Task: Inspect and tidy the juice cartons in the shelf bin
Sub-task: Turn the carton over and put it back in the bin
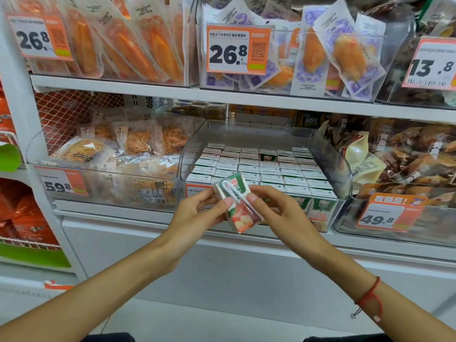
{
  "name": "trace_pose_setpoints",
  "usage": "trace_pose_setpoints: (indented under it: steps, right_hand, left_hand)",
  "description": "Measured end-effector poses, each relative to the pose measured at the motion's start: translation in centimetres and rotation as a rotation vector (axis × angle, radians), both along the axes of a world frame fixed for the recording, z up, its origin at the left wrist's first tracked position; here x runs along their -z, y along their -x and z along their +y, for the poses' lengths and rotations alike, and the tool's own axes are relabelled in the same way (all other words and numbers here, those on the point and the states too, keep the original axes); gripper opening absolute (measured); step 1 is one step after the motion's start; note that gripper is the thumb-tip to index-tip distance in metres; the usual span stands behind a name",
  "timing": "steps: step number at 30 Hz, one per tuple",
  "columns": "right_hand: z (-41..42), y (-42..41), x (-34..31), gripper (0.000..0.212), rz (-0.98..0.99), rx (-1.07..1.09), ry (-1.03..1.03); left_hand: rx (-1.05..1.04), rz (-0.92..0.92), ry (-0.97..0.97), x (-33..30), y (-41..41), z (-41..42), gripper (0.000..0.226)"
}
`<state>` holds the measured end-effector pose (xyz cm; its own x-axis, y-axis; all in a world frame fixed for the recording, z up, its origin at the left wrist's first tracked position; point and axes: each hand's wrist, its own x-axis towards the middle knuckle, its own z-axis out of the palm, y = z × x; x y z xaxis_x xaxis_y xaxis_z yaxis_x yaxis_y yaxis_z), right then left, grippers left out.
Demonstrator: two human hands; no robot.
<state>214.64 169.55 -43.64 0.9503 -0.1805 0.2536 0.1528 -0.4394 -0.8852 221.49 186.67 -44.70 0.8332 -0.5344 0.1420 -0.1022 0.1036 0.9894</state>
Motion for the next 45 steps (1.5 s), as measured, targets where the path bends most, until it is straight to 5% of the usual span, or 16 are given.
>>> trace_pose_setpoints:
  steps: [9,15,25,30,38,45]
  right_hand:
    - [-1.7,0.4,-0.8,0.04,-0.132,-0.15,0.05]
    - [-2.4,0.5,-0.3,0.045,-0.133,-0.19,0.003]
    - [-1.5,0.0,0.7,0.037,-0.118,-0.02,0.051]
    - [-1.4,0.1,0.6,0.049,-0.057,-0.12,0.117]
    - [-1.5,0.7,0.1,0.043,-0.053,-0.192,0.158]
    - [-0.8,0.7,0.0,0.03,-0.102,-0.118,-0.142]
  left_hand:
    - [-0.009,-0.469,-0.125,-0.2,-0.2,0.4,0.047]
    - [-0.034,-0.552,-0.182,0.0,-0.7,0.6,0.05]
    - [0.127,-0.128,-0.077,0.6,-0.3,0.0,0.034]
    - [0.135,0.231,0.057,0.4,-0.5,0.4,0.027]
    - [0.058,0.432,0.145,0.1,-0.9,0.8,0.033]
    - [0.065,0.551,0.036,-0.2,-0.5,0.7,0.033]
